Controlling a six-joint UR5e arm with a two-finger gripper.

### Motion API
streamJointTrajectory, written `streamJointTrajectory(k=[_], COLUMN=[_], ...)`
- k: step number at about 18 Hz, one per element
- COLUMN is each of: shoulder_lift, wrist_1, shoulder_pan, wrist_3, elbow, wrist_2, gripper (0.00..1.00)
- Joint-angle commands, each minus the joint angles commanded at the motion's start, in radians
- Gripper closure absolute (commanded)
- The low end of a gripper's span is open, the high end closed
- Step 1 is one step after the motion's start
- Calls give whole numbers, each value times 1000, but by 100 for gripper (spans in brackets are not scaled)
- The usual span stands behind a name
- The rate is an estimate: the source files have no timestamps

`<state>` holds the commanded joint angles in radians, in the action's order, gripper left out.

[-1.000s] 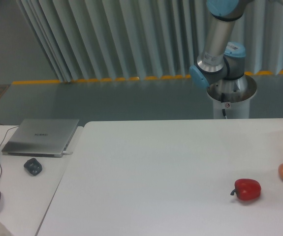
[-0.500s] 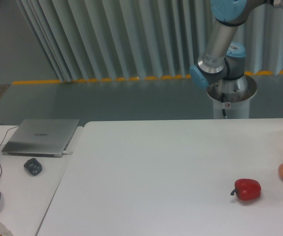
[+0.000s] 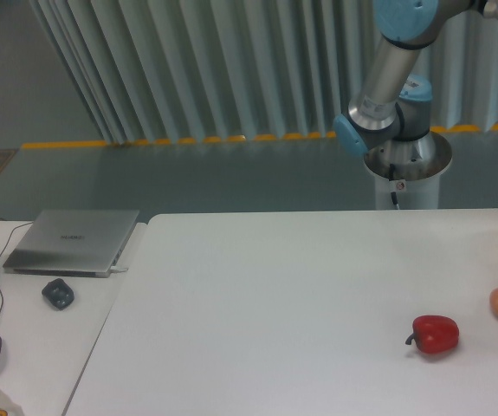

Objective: Place the triangular bread on the table

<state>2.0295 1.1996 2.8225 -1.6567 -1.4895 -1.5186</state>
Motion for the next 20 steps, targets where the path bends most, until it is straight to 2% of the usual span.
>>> streamJointTrajectory(k=[4,5,6,7,8,9,13,20], shoulder_lift=[6,8,8,9,8,8,5,-24], wrist_1=[-21,-21,-23,-28,-28,-28,-28,-12], shoulder_pan=[0,0,0,0,0,2,14,23], wrist_3=[2,3,3,2,11,2,-2,-2], elbow=[-11,-14,-15,-17,-17,-17,-11,12], wrist_2=[0,0,0,0,0,2,0,0], gripper=[14,18,29,32,45,63,99,100])
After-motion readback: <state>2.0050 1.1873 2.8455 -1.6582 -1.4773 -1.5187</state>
